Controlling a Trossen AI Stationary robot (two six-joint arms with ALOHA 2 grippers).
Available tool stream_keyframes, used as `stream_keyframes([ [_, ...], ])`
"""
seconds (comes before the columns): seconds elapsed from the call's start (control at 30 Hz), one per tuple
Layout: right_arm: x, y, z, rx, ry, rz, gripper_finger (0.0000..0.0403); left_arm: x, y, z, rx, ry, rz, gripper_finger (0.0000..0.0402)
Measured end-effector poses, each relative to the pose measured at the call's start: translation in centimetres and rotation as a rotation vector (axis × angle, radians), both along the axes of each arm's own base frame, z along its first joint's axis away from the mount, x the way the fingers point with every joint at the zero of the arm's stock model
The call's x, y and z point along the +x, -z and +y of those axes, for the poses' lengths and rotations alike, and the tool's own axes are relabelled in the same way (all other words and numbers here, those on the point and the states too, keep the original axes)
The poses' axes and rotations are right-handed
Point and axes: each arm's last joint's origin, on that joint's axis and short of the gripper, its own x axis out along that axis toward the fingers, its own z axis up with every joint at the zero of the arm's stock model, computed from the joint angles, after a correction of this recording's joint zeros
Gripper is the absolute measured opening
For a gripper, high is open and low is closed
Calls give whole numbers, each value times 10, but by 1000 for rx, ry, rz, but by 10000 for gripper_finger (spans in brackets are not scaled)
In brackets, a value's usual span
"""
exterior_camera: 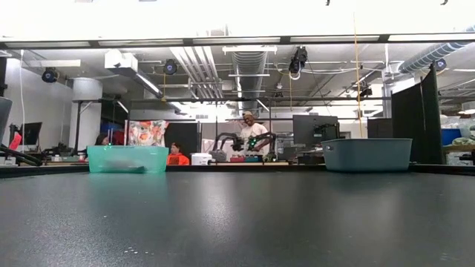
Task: Sort spices by type
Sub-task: Put the white seasoning bottle into the white bin, then return to Home Position
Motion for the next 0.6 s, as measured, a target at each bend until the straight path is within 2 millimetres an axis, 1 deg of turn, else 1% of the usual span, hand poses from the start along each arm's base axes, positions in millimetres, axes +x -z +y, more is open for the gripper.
stream_keyframes([
  [0.17,0,-1,0,0,12,1,306,0,0,0,0,0,0,233],
  [0.3,0,-8,2,11,21,0,322,0,0,0,8,-1,2,233],
  [0.47,1,-29,3,47,59,-16,331,0,1,0,3,-2,6,233],
  [0.6,4,-49,4,80,83,-95,327,0,1,0,-27,11,1,233],
])
